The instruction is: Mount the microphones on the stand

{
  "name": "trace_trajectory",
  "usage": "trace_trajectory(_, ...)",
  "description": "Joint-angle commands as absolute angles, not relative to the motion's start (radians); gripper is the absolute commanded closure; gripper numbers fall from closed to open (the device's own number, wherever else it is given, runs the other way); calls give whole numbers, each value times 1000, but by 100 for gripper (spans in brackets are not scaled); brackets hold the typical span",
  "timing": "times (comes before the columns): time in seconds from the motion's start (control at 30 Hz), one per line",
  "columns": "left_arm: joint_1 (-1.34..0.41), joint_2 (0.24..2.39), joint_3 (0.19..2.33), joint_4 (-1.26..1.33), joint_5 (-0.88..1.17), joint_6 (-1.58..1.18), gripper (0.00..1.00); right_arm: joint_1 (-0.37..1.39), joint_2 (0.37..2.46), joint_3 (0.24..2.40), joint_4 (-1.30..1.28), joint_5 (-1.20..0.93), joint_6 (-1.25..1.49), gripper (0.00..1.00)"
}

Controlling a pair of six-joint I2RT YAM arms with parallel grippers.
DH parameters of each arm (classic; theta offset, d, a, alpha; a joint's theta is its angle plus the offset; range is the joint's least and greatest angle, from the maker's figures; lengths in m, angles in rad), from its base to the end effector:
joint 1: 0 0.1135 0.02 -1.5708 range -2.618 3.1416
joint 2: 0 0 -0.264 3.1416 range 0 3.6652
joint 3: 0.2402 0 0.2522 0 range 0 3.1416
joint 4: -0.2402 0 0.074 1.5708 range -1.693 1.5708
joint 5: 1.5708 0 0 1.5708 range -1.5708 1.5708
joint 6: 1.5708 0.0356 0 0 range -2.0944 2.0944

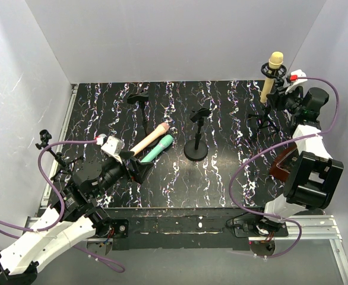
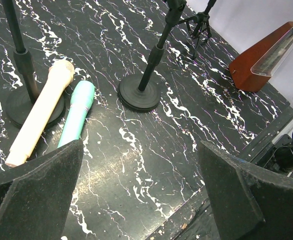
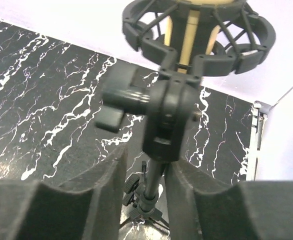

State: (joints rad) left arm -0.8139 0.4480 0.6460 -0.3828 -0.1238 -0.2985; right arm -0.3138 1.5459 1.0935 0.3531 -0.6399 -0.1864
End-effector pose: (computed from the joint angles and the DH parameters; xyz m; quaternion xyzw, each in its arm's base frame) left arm 0.0841 -0.0827 0.3148 0.1575 0.7526 -0.2962 0.5666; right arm 0.3509 -0.0915 0.3141 -0.1659 0.7157 0.0682 0.6750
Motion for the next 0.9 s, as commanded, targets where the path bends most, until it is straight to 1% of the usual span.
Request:
trace_trajectory(0.0, -813, 442, 646, -382, -130, -288, 2, -333, 1483, 1066, 400, -681, -176, 54)
trace_trajectory(0.1, -813, 443, 644, -376, -127, -288, 2, -337, 1459, 1040, 396, -698, -175, 48)
trace_trajectory(0.33, -813, 437, 644, -371, -120, -290, 2, -339, 1410, 1002, 377, -713, -175, 38)
trace_trajectory(0.5, -811, 419, 643, -371, -118, -290, 2, -345, 1378, 986, 351, -718, -176, 35)
trace_trajectory(0.7, -811, 391, 643, -385, -118, -291, 2, -353, 1327, 954, 316, -703, -178, 29)
trace_trajectory(0.87, -811, 385, 643, -382, -112, -291, 2, -359, 1293, 927, 285, -696, -178, 28)
